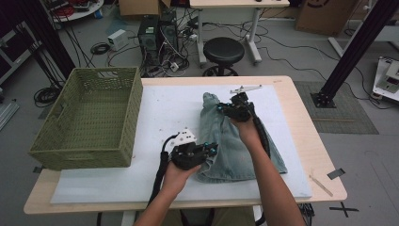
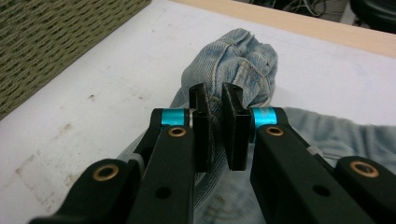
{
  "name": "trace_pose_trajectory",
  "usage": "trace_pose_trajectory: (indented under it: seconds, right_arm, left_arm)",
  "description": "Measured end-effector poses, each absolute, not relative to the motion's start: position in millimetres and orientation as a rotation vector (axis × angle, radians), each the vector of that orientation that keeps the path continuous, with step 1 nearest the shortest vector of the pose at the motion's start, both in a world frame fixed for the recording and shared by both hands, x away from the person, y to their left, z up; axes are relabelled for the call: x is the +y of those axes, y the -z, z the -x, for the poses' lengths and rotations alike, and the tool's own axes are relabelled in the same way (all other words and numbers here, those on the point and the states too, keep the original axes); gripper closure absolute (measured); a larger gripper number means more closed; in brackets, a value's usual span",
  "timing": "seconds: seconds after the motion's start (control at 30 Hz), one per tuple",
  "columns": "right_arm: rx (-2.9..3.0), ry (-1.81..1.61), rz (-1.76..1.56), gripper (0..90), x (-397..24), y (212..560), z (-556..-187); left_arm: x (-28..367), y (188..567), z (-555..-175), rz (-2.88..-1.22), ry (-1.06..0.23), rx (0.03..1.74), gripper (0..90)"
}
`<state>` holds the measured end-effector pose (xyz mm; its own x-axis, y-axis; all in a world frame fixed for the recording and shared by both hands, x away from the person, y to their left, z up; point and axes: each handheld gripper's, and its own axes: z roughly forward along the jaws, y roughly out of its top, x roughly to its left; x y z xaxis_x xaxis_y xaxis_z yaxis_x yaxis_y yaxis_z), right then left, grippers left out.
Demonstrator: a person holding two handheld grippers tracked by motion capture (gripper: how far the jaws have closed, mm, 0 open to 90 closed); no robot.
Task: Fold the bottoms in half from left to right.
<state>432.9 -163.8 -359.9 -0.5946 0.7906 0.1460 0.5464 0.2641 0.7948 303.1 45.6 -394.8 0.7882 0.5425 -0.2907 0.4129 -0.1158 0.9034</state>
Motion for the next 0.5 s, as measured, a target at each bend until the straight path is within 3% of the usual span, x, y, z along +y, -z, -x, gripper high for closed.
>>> trace_pose_trajectory:
  seconds: [0.5]
  right_arm:
    - [2.187,-1.164,-1.336,84.5,-221.5,363.5,-429.6]
  left_arm:
    - [-13.1,394.0,-317.8,-1.767,-0.055,0.691,84.9]
